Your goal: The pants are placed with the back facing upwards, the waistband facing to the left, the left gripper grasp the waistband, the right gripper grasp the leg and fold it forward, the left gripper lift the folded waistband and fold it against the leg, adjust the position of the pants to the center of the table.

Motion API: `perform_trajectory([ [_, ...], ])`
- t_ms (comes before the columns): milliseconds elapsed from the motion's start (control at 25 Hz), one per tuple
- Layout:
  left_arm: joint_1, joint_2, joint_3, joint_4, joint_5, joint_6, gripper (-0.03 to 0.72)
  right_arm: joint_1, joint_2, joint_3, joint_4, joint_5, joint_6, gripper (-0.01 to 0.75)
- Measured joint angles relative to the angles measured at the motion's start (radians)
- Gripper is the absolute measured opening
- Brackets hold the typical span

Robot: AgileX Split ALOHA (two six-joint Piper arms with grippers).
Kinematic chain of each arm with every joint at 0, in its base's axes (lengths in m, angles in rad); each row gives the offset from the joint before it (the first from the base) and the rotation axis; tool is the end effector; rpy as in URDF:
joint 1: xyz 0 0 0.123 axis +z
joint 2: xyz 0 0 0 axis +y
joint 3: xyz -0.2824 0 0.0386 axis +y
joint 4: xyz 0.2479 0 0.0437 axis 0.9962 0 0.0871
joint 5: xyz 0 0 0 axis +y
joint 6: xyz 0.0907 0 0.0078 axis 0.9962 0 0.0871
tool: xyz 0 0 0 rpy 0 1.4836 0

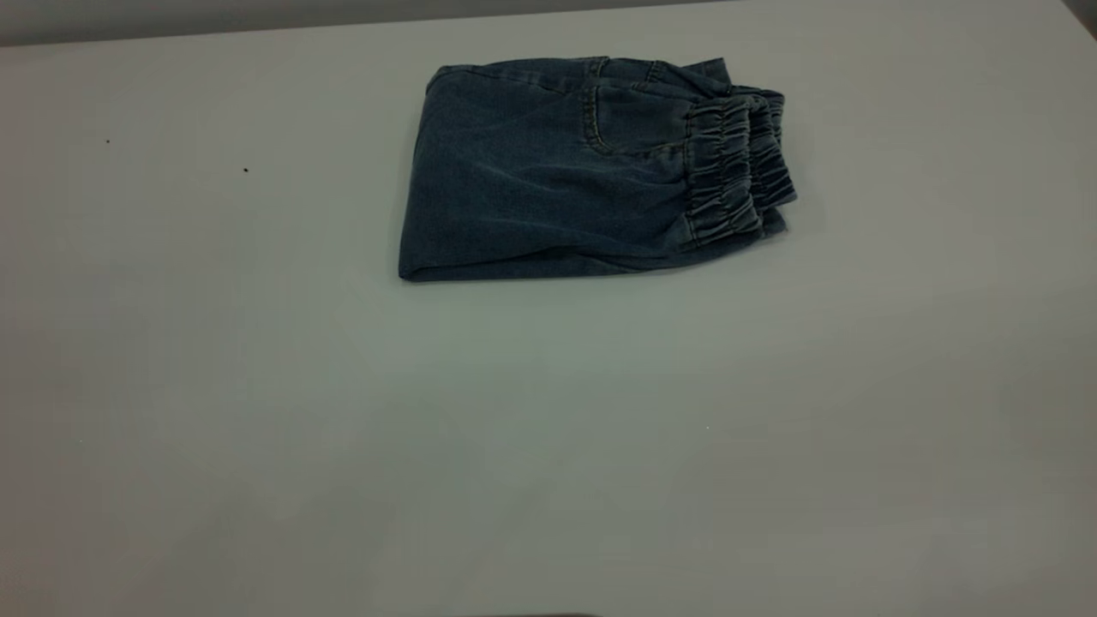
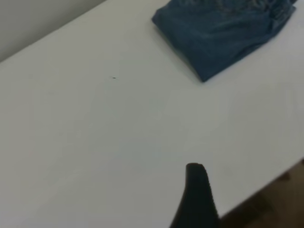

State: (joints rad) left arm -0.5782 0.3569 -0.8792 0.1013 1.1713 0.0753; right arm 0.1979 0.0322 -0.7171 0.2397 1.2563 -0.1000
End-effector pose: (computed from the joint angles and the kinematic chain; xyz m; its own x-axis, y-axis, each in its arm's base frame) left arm 0.0203 -0.0031 0.3711 -0.3871 0.3888 -0.8360 0.5258 0.8379 0.1462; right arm -0.0412 0.0127 0.3206 -0.4392 -0.1125 -0.8913 -0.3992 0.9132 0.0815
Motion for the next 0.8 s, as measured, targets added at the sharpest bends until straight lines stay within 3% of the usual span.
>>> perform_trajectory([
  [360, 0.0, -0.027, 0.18, -0.101, 0.0, 0.0, 0.497, 0.001, -0.044, 0.18, -0.049, -0.059, -0.037, 0.49],
  [800, 0.0, -0.027, 0.348, -0.108, -0.019, 0.0, 0.497, 0.001, -0.044, 0.241, -0.056, -0.107, -0.048, 0.49],
])
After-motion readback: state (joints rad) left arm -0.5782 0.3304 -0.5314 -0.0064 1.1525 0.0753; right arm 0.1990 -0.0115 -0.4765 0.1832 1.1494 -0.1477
